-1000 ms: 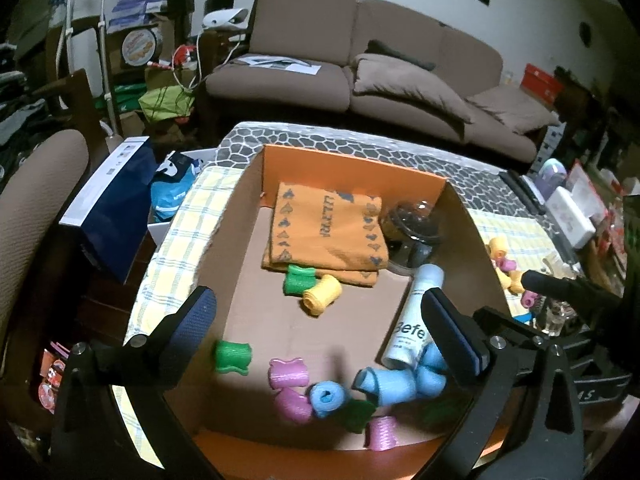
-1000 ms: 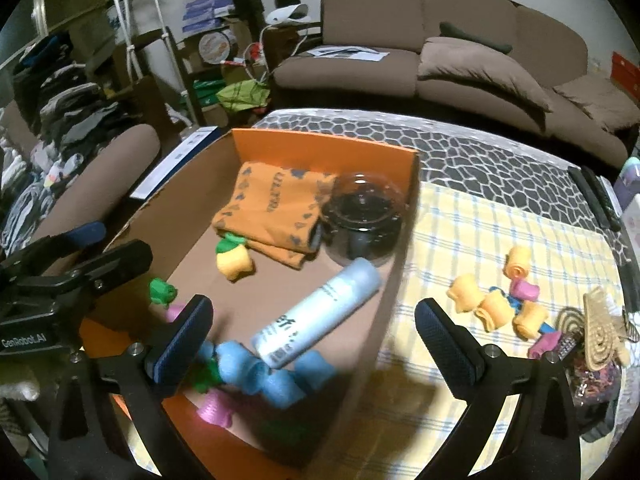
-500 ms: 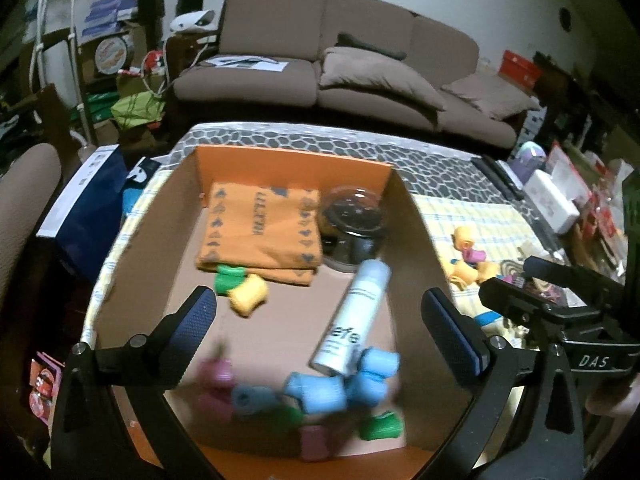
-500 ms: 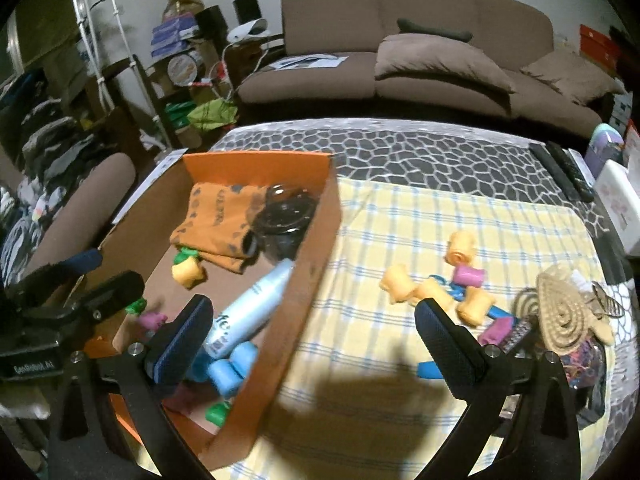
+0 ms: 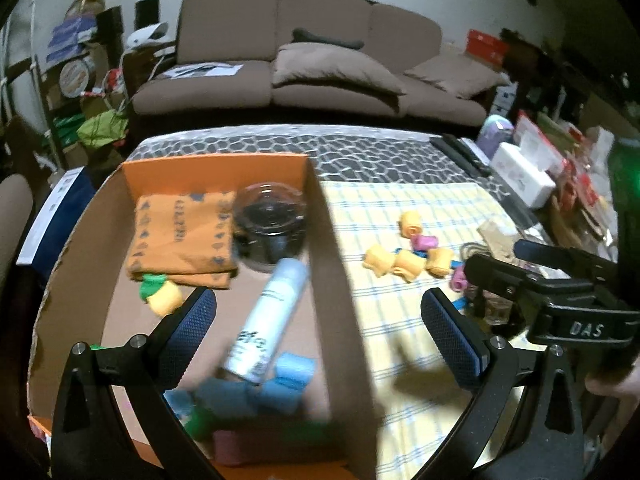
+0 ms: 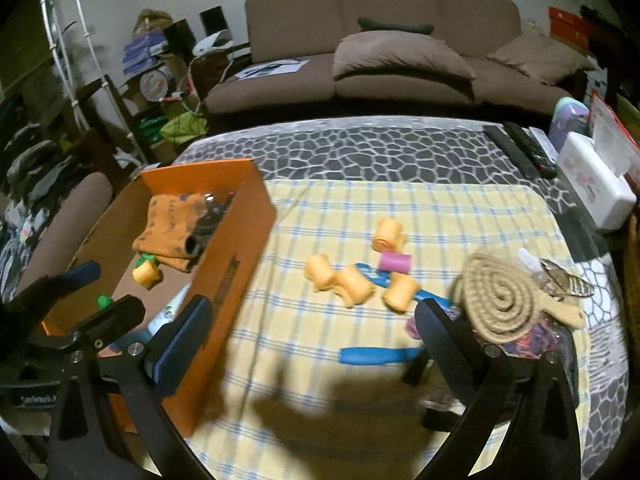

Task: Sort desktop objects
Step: 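Withdraw both grippers from the box back toward the rollers on the bed, then grasp a yellow roller with the left gripper while the right grasps another yellow roller, then carry both yellow rollers into the orange box and lower them, then open both grippers to release the yellow rollers in the box, then withdraw both grippers from the box toward the wooden spiral brush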

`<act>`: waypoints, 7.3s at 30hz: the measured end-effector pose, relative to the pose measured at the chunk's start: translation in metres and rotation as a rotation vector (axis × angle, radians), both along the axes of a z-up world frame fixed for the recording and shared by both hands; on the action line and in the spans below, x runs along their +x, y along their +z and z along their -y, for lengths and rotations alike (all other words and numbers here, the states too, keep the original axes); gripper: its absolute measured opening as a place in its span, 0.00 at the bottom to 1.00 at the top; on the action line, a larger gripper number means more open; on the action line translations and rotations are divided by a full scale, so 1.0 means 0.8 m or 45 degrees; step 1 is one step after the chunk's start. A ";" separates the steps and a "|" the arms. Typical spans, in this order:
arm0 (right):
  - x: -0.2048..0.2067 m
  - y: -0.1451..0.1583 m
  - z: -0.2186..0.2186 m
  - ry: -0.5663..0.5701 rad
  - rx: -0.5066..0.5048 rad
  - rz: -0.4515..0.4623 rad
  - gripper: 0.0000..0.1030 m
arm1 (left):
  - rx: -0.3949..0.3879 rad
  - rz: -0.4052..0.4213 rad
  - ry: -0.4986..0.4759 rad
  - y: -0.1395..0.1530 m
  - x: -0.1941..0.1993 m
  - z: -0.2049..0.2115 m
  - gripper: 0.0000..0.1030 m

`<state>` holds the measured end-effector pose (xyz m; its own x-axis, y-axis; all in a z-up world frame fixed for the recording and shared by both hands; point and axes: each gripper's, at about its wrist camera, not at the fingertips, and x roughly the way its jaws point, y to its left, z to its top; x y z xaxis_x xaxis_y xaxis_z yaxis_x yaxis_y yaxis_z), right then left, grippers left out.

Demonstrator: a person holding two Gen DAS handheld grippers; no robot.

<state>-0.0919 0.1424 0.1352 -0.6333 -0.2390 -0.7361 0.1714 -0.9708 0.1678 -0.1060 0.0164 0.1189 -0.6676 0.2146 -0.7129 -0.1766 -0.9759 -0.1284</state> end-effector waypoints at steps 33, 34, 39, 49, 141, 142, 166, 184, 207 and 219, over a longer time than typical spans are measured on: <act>0.010 0.025 -0.152 -0.200 -0.304 -0.026 0.99 | -0.305 0.155 -0.281 -0.028 -0.038 -0.160 0.72; 0.010 0.026 -0.154 -0.206 -0.312 -0.028 0.99 | -0.313 0.152 -0.298 -0.025 -0.040 -0.167 0.72; 0.009 0.026 -0.162 -0.218 -0.334 -0.023 0.99 | -0.312 0.236 -0.343 -0.034 -0.073 -0.195 0.59; 0.008 0.018 -0.192 -0.280 -0.412 0.013 0.83 | -0.216 0.422 -0.291 -0.093 -0.141 -0.220 0.36; -0.054 -0.044 0.031 0.038 0.004 0.067 0.24 | 0.350 0.082 -0.040 0.007 0.009 0.073 0.26; -0.052 -0.040 0.033 0.041 0.005 0.060 0.24 | 0.353 0.083 -0.036 0.007 0.010 0.075 0.26; 0.010 0.000 0.163 0.311 -0.078 0.008 0.24 | 0.171 0.166 0.074 -0.031 0.019 0.153 0.26; 0.008 -0.047 0.254 0.461 -0.009 0.108 0.24 | 0.105 0.236 0.130 -0.055 0.005 0.185 0.26; 0.000 -0.029 0.233 0.339 0.008 0.043 0.72 | 0.122 0.163 0.231 -0.033 0.012 0.211 0.62; -0.005 -0.019 0.215 0.271 0.056 0.004 0.96 | 0.135 0.143 0.237 -0.026 0.014 0.209 0.92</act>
<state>-0.0957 -0.0294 0.1196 -0.5694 -0.3348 -0.7507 0.3727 -0.9192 0.1273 -0.0952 -0.1507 0.0980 -0.6206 0.1729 -0.7649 0.0265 -0.9702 -0.2409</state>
